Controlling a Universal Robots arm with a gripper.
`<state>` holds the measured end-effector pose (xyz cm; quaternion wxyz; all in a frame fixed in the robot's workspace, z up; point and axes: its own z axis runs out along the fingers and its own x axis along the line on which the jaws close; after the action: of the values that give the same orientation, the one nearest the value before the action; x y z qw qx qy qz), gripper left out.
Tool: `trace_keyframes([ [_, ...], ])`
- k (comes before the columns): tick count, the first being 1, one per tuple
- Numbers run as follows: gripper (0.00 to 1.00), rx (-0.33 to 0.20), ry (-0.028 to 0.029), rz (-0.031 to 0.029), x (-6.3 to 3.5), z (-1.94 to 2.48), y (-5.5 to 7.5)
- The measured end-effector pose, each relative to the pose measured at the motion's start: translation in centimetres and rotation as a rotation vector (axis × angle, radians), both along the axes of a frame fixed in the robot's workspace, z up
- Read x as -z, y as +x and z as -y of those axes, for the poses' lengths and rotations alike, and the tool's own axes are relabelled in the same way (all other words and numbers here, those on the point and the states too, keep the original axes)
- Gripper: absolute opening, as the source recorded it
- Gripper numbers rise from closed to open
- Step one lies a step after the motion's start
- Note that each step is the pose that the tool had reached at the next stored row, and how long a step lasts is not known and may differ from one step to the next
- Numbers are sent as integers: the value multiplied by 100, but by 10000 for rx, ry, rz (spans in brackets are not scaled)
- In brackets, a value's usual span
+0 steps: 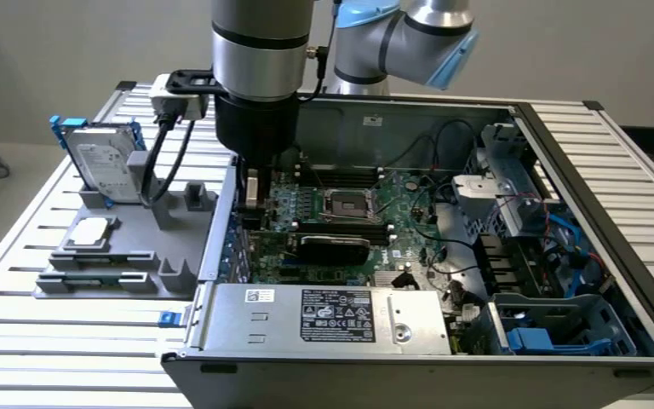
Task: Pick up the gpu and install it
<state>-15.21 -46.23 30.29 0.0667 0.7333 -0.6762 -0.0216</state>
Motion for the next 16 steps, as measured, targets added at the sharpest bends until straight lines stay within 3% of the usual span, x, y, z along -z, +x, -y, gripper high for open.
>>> trace_keyframes([
  [6,11,-1,-31,-13,-39,11,1],
  [11,11,-2,-128,-14,-32,15,1],
  [16,11,-2,-146,-15,-11,15,0],
])
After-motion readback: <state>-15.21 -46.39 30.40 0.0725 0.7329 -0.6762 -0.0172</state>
